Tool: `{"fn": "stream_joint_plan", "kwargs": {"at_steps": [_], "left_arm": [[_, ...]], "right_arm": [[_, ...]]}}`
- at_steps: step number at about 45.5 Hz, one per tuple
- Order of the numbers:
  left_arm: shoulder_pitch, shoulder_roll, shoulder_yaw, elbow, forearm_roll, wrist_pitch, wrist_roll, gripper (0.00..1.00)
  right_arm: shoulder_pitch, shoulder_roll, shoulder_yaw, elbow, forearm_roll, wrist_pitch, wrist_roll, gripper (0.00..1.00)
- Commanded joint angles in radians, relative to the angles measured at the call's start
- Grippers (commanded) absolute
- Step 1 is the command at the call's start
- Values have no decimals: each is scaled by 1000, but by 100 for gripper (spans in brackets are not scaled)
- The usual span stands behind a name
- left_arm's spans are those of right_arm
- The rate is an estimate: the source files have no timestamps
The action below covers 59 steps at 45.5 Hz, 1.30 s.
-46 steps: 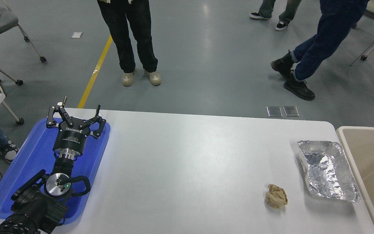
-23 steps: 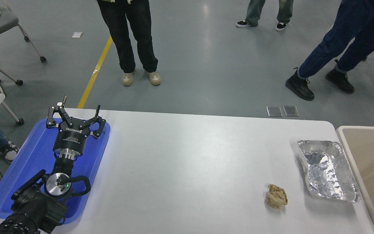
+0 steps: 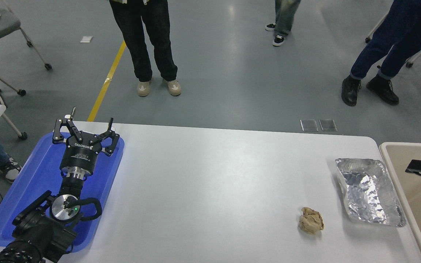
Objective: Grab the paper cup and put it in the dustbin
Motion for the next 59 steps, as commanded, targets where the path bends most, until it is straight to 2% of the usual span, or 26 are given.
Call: {"fn": "stream_joint_plan", "kwargs": {"at_steps": [1,8,9,14,25,36,43,52,55,59], "left_arm": [[0,0,0,-1,0,0,0,100],[0,0,0,-1,0,0,0,100],[0,0,0,-1,0,0,0,100],[0,0,0,1,0,0,0,100],[0,0,0,1,-1,0,-2,100],[0,0,0,1,-1,0,-2,100],[0,0,0,1,-1,0,-2,100],[0,0,0,1,-1,1,-2,100],[0,0,0,1,-1,1,-2,100],[0,0,0,1,-1,1,-2,100]], "right_arm": [[436,11,-386,177,-4,57,-3,100],[778,164,-714,304,11,73,6,100],[878,232,-807,350,19,73,27,100],[1026,392,-921,431,88,97,81,100],[1145,719,-894,487,322,286,86,100],[1145,978,-759,465,576,390,79,100],[1140,1064,-734,464,675,442,79,100],[1220,1061,-776,477,705,548,79,100],[1261,1031,-792,496,705,602,78,100],[1316,1003,-802,503,703,602,78,100]]}}
